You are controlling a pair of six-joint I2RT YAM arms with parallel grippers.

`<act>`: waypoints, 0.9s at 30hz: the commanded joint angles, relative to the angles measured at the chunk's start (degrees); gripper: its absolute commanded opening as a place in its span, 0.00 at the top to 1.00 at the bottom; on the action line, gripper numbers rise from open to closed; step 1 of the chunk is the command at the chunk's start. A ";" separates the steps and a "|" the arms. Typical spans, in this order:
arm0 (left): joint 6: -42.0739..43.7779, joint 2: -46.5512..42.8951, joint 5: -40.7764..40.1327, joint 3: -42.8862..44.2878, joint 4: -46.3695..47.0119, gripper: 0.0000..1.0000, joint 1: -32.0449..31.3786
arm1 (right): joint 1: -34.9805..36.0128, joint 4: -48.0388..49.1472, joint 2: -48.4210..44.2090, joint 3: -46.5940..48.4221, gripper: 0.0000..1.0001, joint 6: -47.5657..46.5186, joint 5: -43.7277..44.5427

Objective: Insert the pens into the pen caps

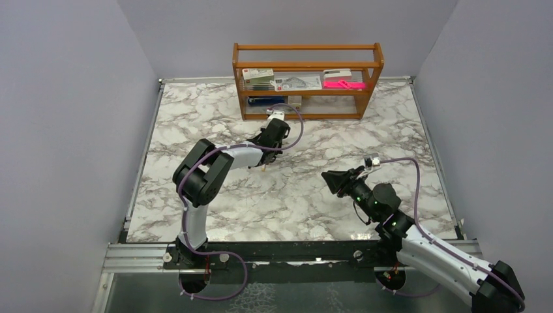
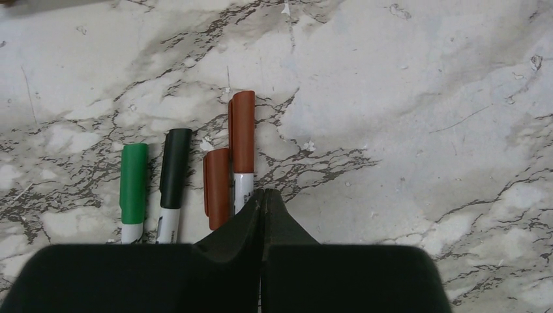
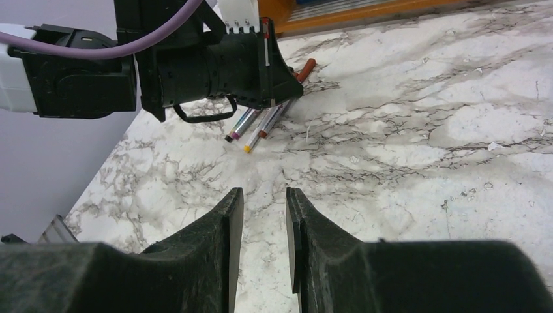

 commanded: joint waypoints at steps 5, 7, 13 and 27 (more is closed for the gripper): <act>0.14 -0.28 -2.58 -2.71 -1.65 0.98 2.93 | 0.28 1.99 0.71 -0.47 0.70 0.41 0.38; 0.45 -0.67 -2.25 -3.08 -1.40 0.98 3.26 | 0.34 2.13 0.89 -0.56 0.71 0.40 0.47; 0.27 -1.52 0.50 -3.58 -0.04 0.98 3.27 | 0.30 2.73 1.70 -0.43 0.71 0.32 0.33; 8.10 -13.61 7.08 -11.49 16.93 0.68 -2.70 | 0.29 3.55 1.64 -1.09 0.68 0.41 -0.07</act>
